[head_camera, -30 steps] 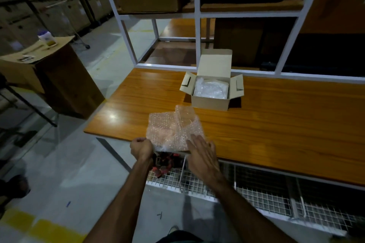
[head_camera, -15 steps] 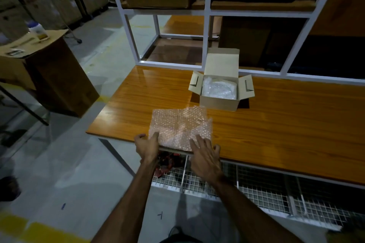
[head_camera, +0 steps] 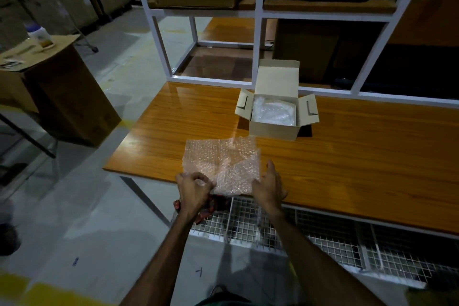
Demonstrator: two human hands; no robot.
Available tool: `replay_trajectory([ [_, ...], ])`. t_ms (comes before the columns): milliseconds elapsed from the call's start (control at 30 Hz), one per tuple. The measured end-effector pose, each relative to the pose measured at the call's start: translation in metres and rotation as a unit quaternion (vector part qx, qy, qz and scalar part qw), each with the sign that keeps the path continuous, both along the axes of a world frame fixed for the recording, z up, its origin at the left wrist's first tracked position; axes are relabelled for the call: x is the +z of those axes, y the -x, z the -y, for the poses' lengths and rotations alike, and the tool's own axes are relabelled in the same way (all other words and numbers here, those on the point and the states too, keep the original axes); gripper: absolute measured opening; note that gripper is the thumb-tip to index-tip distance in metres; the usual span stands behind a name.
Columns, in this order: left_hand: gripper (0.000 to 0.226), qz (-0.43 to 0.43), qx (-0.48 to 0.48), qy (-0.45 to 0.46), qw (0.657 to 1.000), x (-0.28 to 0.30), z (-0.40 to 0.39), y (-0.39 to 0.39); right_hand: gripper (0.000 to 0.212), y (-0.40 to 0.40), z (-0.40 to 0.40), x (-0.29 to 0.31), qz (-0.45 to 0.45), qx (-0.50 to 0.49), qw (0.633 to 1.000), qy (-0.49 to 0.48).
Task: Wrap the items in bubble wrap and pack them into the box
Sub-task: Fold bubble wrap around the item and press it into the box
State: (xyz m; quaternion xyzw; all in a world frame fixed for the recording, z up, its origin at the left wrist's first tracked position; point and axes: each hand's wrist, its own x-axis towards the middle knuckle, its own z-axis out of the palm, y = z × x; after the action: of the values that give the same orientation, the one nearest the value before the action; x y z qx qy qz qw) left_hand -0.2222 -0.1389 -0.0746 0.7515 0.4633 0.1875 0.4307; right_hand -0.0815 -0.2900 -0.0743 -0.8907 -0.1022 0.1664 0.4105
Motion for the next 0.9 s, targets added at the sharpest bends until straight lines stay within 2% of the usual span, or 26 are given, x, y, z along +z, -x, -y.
replay_trajectory([
  [67,0.019,-0.001,0.006,0.0,1.0,0.002,-0.001,0.001,0.081,-0.009,-0.005,-0.003,-0.018,-0.027,0.999,-0.026],
  [200,0.023,0.023,0.032,0.028,0.999,0.002,-0.005,0.004,0.057,-0.017,-0.01,-0.004,0.016,-0.04,0.998,-0.049],
  [367,0.025,0.041,0.052,0.045,0.997,-0.051,-0.026,0.003,0.034,-0.018,-0.012,-0.009,0.054,0.004,0.994,-0.098],
  [467,0.024,0.032,0.051,0.036,0.998,-0.025,-0.022,0.007,0.03,-0.019,-0.014,-0.01,0.063,0.043,0.988,-0.132],
  [600,0.033,0.025,0.061,0.034,0.997,0.009,-0.007,0.013,0.022,-0.026,-0.013,-0.014,0.105,0.107,0.987,-0.059],
  [733,0.04,0.026,0.104,0.021,0.994,0.004,-0.004,0.017,0.024,-0.032,-0.016,-0.009,0.119,0.095,0.988,0.021],
  [833,0.034,0.037,0.132,0.005,0.991,-0.003,0.001,0.018,0.022,-0.034,-0.016,-0.008,0.132,0.113,0.984,0.036],
  [900,0.026,0.038,0.11,0.014,0.993,-0.002,0.005,0.017,0.021,-0.037,-0.014,-0.01,0.141,0.125,0.981,0.034],
])
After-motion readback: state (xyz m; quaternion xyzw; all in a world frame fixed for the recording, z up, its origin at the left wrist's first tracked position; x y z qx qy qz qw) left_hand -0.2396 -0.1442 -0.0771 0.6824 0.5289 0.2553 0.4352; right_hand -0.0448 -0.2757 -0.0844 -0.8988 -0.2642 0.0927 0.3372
